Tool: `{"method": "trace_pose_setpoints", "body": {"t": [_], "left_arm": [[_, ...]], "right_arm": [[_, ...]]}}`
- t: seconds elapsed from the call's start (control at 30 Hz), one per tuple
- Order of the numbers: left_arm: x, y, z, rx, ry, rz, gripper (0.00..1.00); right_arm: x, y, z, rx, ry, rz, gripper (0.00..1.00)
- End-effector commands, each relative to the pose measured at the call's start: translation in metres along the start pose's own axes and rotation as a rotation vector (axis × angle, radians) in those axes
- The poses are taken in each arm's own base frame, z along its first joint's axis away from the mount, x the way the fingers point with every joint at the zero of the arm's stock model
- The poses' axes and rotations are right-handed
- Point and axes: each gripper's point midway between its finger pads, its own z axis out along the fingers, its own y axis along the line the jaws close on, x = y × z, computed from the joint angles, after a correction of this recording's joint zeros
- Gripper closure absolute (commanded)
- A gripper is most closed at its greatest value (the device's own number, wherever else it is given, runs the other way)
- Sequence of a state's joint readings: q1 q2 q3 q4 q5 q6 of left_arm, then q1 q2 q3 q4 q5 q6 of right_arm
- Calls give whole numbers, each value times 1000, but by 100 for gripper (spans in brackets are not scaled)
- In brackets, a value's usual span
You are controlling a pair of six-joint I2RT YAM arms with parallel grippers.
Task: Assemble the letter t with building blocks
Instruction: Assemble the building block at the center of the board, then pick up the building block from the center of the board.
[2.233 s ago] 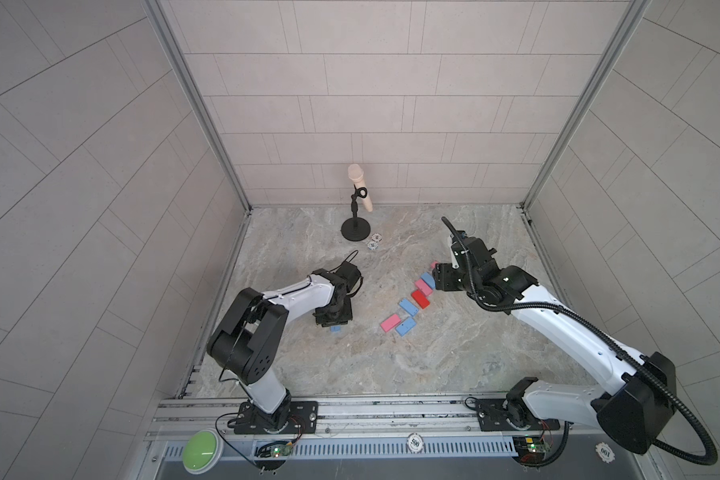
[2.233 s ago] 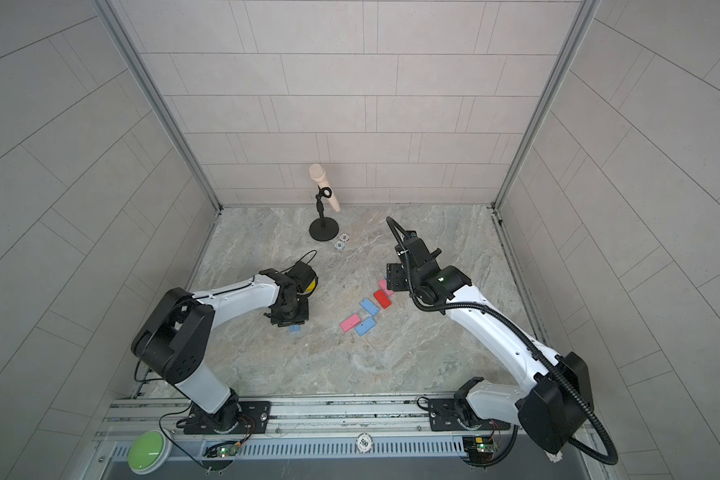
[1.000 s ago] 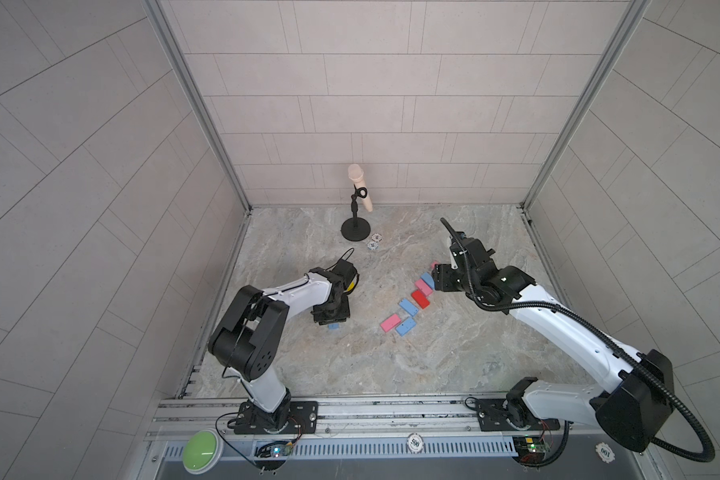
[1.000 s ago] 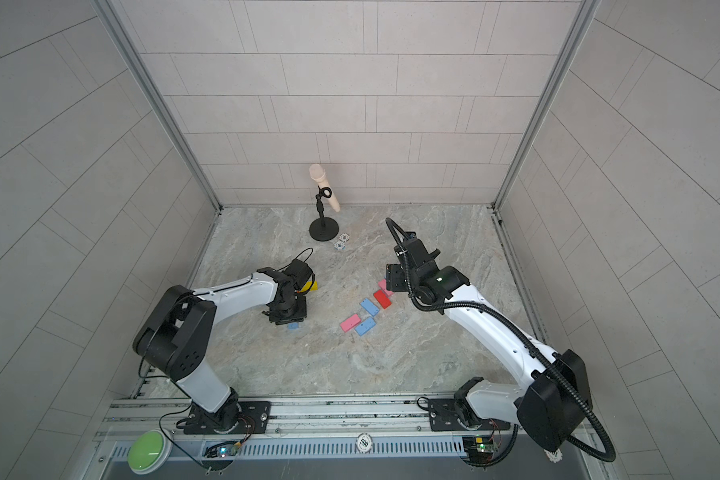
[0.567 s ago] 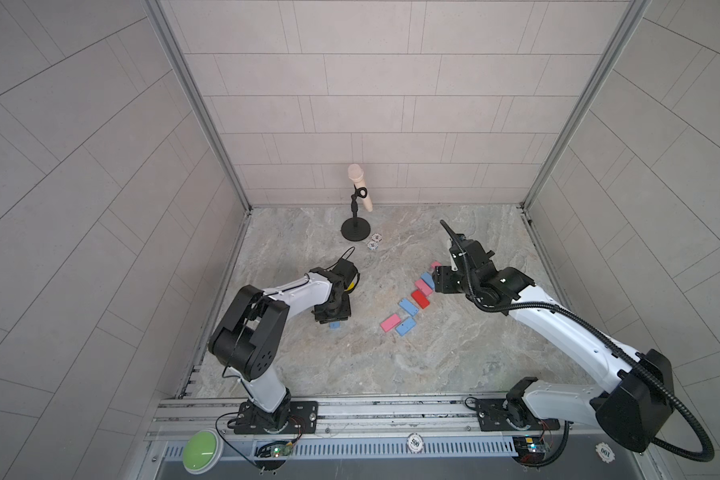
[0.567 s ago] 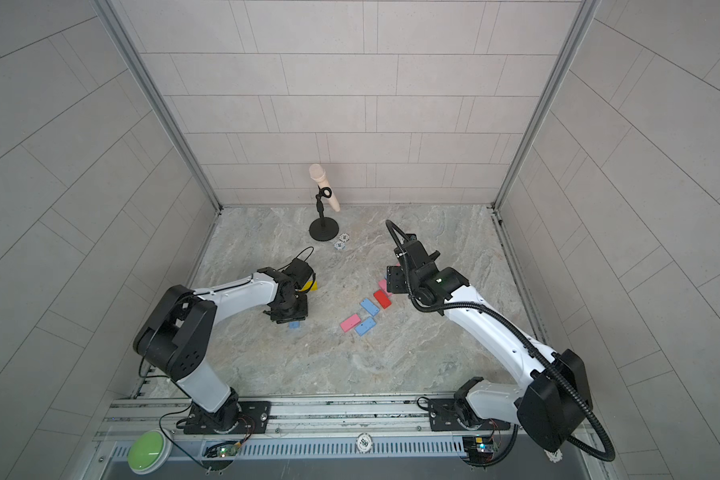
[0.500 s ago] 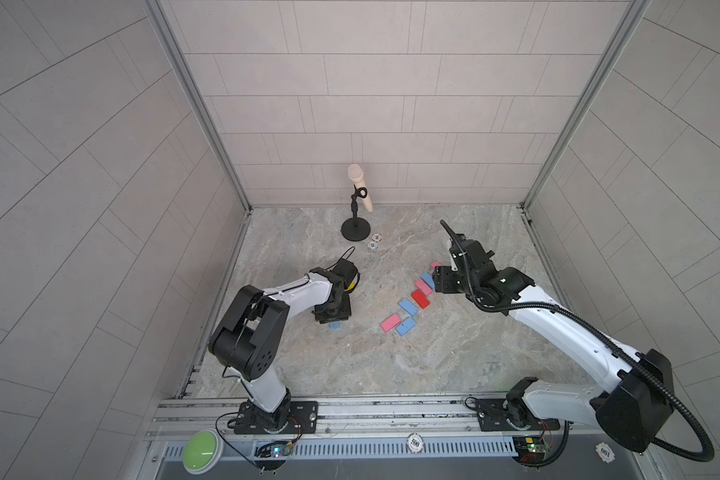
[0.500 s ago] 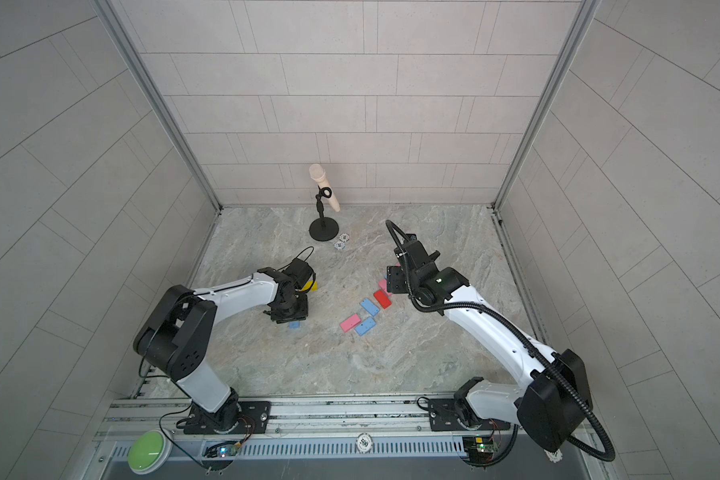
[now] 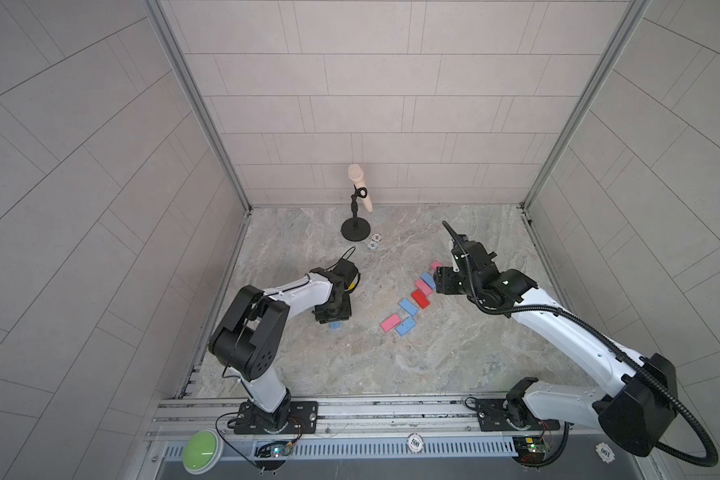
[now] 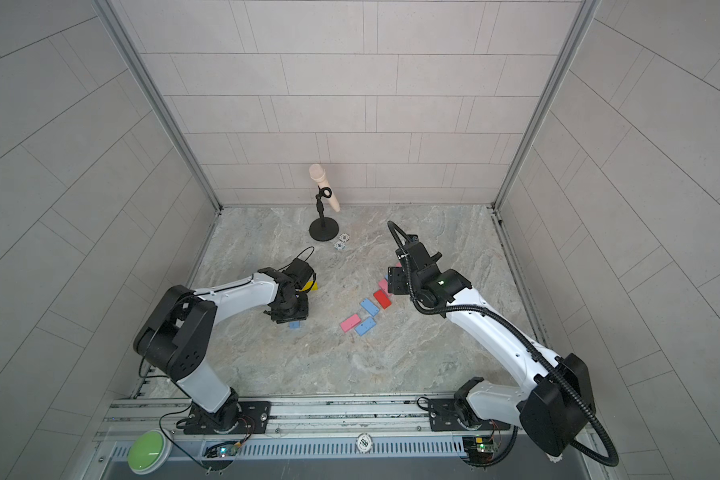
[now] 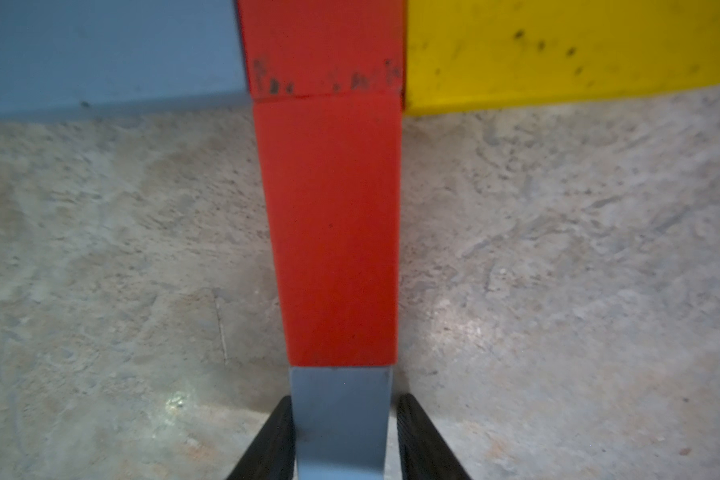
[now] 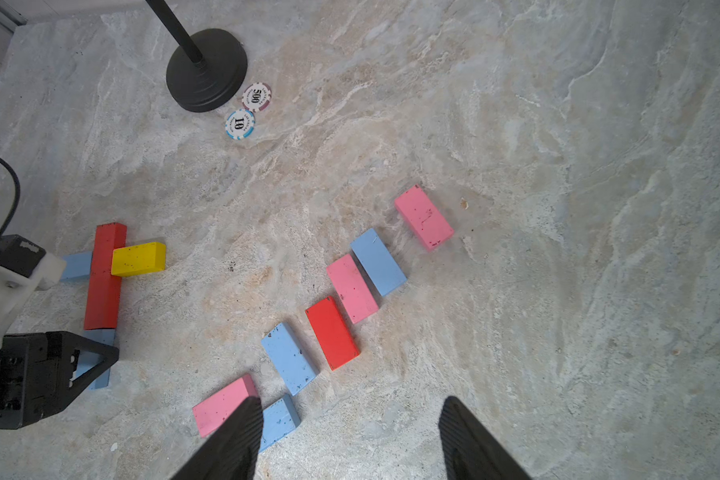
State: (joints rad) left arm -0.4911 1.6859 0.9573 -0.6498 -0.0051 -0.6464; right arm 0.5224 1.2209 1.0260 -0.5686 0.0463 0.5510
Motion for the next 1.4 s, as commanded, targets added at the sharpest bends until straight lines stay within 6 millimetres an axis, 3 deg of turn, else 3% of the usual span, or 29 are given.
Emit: {"method": "trace_pose_setpoints", "body": {"t": [0.0,0.53,0.7,0.9,1.17,1.37], "left_arm": [[-5,1,-5,-12,-23,6,56],[-4,6,-9,-34,-27,1,54],[-12,5,-25,-18,-73,-13,48],[-39,-1,-76,27,-184,1,37],[-87,-1,-194,173,-479,-6,28],[-94,11,-257,264,-634,3,22]], "right_arm": [[-3,-4,-6,9,-22,20,29],[-1,-6,-8,12,-24,26,29],[7,-8,-5,23,11,11,29],[28,-6,6,18,119,-39,29],[67,-7,35,44,370,-152,31],[74,-3,55,46,428,-176,32]]}}
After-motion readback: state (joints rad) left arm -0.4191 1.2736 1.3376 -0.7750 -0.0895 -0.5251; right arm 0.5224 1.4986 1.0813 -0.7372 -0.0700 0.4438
